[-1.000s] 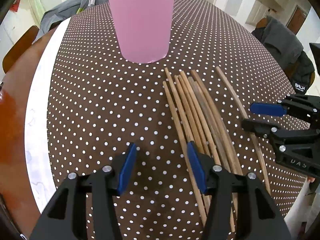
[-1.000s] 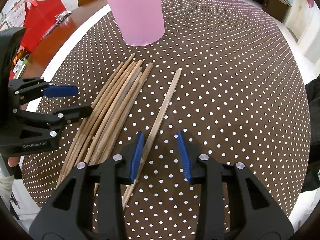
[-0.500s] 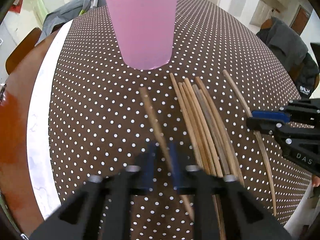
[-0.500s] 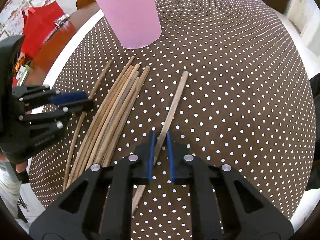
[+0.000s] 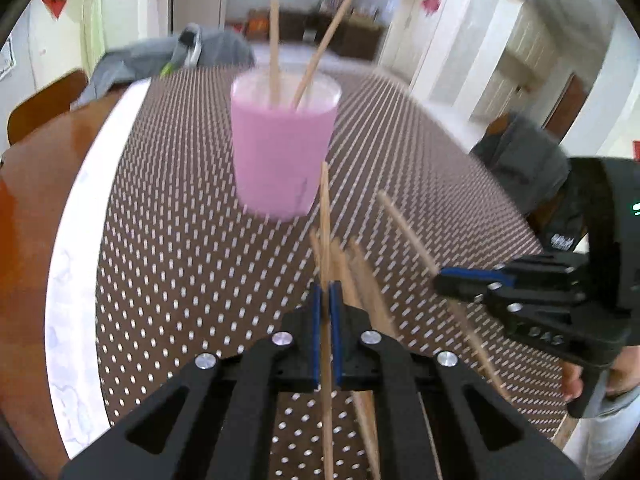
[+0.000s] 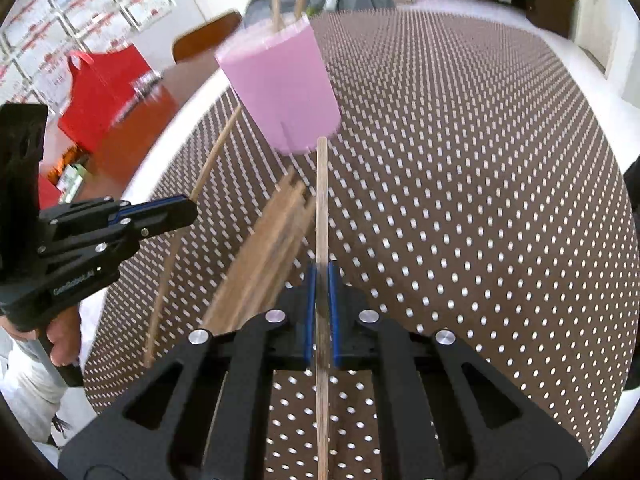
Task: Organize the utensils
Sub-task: 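Lift the chopstick with the right gripper and carry it over the pink cup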
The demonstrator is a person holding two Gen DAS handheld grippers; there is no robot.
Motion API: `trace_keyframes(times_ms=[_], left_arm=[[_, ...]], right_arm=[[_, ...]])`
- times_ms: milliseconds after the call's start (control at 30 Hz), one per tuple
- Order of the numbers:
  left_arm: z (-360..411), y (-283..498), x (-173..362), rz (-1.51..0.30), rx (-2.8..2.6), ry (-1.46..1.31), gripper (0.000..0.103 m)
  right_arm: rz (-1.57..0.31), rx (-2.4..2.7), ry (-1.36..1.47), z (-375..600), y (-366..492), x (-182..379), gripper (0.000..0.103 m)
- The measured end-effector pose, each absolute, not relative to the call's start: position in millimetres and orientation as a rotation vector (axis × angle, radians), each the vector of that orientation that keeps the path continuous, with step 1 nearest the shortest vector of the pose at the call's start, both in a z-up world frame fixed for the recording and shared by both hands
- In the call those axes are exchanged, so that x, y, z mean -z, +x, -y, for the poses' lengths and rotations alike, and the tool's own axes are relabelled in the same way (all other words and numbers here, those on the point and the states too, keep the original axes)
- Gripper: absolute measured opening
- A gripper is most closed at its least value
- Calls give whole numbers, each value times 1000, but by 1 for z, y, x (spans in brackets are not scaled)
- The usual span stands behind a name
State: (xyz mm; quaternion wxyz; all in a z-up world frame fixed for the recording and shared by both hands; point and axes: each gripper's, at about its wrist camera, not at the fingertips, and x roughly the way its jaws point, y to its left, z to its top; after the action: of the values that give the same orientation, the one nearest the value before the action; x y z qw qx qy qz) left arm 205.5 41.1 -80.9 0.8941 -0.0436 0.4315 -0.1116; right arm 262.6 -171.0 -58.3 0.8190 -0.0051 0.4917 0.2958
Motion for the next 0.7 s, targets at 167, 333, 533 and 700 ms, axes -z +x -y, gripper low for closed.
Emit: trace_keyframes(times_ms=[167, 333, 533, 700], left_arm=[[-35, 189, 52, -708, 243, -82, 5], [-43, 176, 29, -583, 266, -99, 5], [-56, 181, 4, -526, 280, -126, 5], [-63, 176, -19, -454, 266, -133, 5]], right_arm=[[-916, -677, 34, 179, 258, 30, 7], [-774, -696, 74, 194, 251, -1, 7], [-567, -675, 123, 198, 244, -41, 7], [-417, -643, 164, 184, 240, -60, 7]])
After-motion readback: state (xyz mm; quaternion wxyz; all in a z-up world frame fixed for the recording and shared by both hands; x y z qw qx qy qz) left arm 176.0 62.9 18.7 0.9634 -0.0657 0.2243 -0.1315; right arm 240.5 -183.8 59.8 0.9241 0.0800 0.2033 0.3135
